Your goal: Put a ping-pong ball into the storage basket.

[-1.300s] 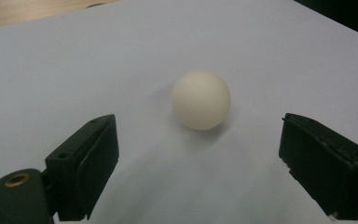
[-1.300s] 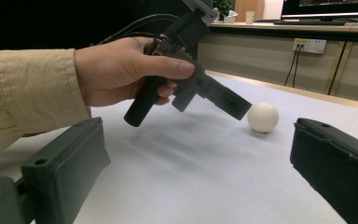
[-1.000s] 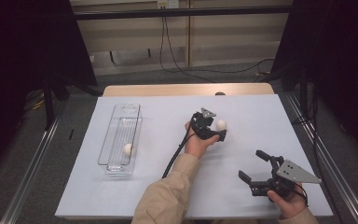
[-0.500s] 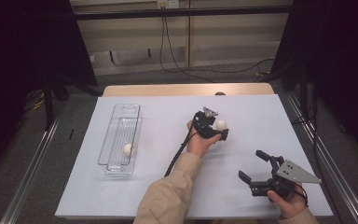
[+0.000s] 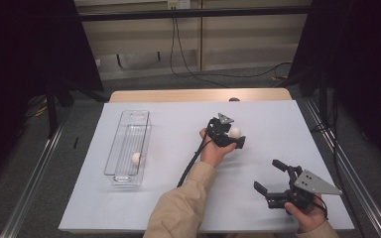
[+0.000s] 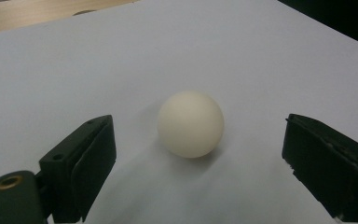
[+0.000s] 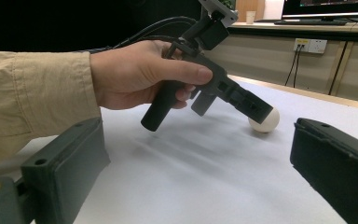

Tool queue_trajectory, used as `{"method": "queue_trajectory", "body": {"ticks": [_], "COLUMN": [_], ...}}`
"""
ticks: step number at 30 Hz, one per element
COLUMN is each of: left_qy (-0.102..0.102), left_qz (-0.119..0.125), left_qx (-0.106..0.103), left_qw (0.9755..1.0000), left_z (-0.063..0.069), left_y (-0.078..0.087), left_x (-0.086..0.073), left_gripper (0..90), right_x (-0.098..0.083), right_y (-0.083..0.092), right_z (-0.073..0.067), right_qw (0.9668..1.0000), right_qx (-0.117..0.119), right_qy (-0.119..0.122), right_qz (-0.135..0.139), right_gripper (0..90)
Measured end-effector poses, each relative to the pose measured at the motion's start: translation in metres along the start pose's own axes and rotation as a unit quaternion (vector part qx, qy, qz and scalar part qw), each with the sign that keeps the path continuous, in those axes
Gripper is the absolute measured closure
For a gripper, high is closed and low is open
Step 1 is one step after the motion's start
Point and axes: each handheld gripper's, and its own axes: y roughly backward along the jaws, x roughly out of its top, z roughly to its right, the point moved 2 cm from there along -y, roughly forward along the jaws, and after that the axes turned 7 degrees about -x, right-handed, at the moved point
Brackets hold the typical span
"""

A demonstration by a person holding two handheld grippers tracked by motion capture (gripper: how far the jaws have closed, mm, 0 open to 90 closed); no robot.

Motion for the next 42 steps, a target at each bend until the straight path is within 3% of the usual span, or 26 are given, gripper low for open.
{"method": "queue_trajectory", "body": {"ticks": [13,17,31,32,42], "left_qy": [0.002,0.014,0.016,0.024,0.009], "left_qz": [-0.011,-0.013,-0.026,-0.021,-0.034], "left_qx": [0.019,0.016,0.011,0.01,0.01], "left_qw": [0.9998,0.9997,0.9995,0.9994,0.9993], "left_z": [-0.003,-0.004,-0.01,-0.01,-0.009], "left_y": [-0.007,-0.01,-0.02,-0.021,-0.025], "left_x": [0.002,0.001,-0.001,-0.001,0.002], "left_gripper": [15.3,18.5,31.9,32.5,39.7], "right_x": [0.0,0.0,0.0,0.0,0.0], "right_y": [0.0,0.0,0.0,0.0,0.0], "right_z": [0.0,0.001,0.001,0.001,0.001], "right_qw": [1.0,1.0,1.0,1.0,1.0], "right_qx": [0.0,0.0,0.0,0.0,0.001], "right_qy": [0.0,0.0,-0.001,0.0,-0.001], "right_qz": [0.0,-0.001,-0.002,-0.002,-0.002], "right_gripper": [3.2,3.2,3.3,3.2,3.3]}}
